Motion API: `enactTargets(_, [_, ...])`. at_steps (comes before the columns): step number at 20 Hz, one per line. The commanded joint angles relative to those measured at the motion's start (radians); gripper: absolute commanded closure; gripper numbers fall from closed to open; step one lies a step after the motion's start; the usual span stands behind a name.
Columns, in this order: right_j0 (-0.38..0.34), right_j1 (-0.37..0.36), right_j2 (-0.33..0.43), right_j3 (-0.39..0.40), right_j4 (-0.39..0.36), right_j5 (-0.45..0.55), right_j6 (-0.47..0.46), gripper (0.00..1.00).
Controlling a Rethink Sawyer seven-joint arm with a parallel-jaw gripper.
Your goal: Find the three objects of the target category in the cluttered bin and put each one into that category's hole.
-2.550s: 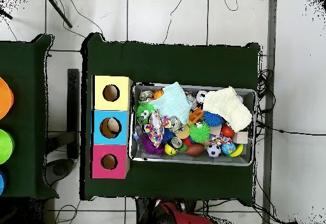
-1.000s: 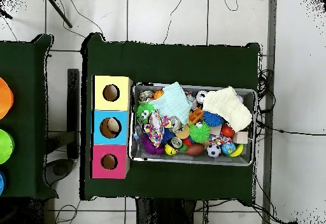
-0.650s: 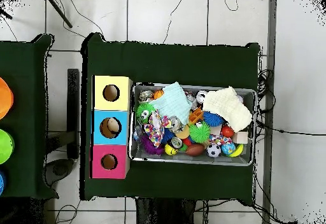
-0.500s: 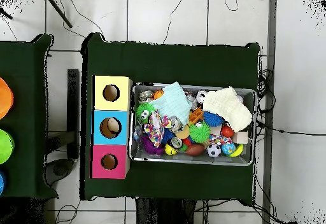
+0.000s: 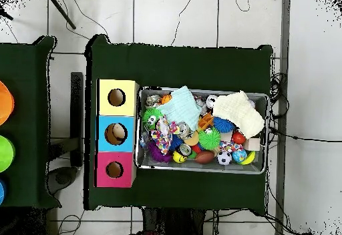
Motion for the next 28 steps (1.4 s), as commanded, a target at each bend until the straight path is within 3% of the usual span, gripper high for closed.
enactTargets(1, [0.024, -0.035, 0.119, -0.090, 0.150, 0.086, 0.246, 1.00])
enactTargets(8, [0.035, -0.020, 0.126, -0.112, 0.212, 0.086, 0.236, 1.00])
enactTargets(16, [-0.006, 0.018, 0.145, -0.117, 0.238, 0.052, 0.219, 1.00])
enactTargets(21, [-0.086, 0.056, 0.125, -0.106, 0.188, 0.013, 0.180, 1.00])
enactTargets(28, [-0.260, 0.114, 0.095, -0.135, 0.069, -0.030, 0.090, 1.00])
